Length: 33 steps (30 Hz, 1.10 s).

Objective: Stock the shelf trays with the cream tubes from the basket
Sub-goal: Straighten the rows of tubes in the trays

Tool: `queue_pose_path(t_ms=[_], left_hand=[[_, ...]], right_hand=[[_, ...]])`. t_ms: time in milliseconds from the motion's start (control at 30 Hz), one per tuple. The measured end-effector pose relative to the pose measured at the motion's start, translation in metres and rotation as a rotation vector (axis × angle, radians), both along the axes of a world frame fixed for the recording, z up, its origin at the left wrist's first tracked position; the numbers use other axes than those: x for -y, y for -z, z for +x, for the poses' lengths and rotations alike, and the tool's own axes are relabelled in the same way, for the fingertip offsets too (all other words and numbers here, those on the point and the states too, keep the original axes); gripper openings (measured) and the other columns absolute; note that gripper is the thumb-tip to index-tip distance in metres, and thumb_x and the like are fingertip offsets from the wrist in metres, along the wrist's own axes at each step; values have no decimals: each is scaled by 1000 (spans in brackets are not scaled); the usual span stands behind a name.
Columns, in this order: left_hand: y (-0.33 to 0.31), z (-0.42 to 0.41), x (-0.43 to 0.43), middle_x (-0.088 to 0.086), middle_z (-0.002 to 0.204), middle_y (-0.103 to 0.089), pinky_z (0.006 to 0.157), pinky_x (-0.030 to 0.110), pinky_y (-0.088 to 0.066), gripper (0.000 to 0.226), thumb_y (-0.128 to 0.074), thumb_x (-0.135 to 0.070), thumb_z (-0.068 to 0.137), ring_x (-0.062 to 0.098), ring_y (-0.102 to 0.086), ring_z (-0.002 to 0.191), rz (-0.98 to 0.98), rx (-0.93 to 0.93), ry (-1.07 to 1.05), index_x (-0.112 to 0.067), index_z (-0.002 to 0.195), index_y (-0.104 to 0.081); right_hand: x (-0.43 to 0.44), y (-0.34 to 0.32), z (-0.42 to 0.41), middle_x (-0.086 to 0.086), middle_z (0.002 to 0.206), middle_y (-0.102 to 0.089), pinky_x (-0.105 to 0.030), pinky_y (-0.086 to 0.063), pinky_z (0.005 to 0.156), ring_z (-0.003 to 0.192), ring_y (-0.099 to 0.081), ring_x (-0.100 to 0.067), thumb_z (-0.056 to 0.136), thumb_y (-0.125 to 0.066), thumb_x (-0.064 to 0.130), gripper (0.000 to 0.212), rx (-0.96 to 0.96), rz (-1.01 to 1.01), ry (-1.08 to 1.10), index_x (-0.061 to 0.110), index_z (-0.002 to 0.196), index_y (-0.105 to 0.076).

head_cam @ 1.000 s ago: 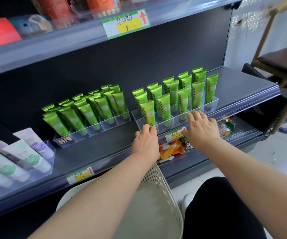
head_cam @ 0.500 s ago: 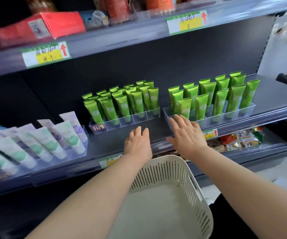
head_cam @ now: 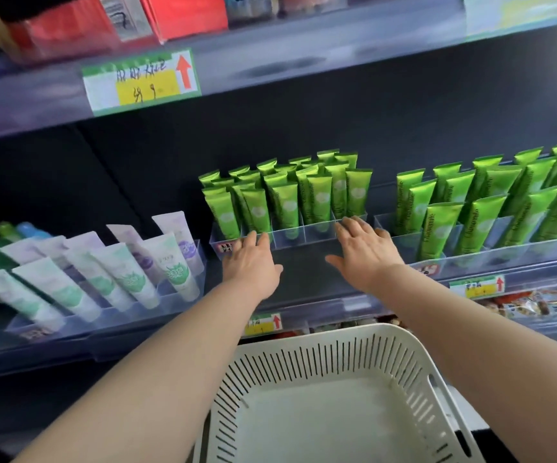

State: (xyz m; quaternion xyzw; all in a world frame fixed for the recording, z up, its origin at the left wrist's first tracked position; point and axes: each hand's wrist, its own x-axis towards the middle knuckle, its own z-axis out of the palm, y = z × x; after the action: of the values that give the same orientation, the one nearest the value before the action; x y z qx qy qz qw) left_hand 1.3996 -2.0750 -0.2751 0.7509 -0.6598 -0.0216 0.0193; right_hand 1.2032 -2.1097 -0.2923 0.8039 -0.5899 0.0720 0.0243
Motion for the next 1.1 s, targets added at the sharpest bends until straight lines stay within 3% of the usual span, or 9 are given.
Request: queue_pose_path(t_ms=[167,400,1100], left_hand=[[6,4,15,4,160,-13,115,45,-24,75,-52,-44,95,26,-13,146,11,28,6,-15,153,-15],[15,12,18,6,152,-27,113,41,-27,73,-53,-47,93,27,-24,141,-57,72,44,-13,150,-21],[1,17,13,7,139,-38,100,41,-40,64,-54,-51,91,30,-42,125,28,94,69,-15,141,-36]], right_hand=[[15,7,6,-1,156,-17,-45,-22,112,145,-10,-20,94,-38,54,73,13,51,22,15,151,-13],[25,14,13,-2,155,-19,-45,-21,113,144,-9,-21,94,-36,55,72,14,37,27,16,151,-13],[17,0,19,-4,136,-39,-45,-36,97,128,-36,-26,93,-38,57,61,5,87,39,17,138,-36]])
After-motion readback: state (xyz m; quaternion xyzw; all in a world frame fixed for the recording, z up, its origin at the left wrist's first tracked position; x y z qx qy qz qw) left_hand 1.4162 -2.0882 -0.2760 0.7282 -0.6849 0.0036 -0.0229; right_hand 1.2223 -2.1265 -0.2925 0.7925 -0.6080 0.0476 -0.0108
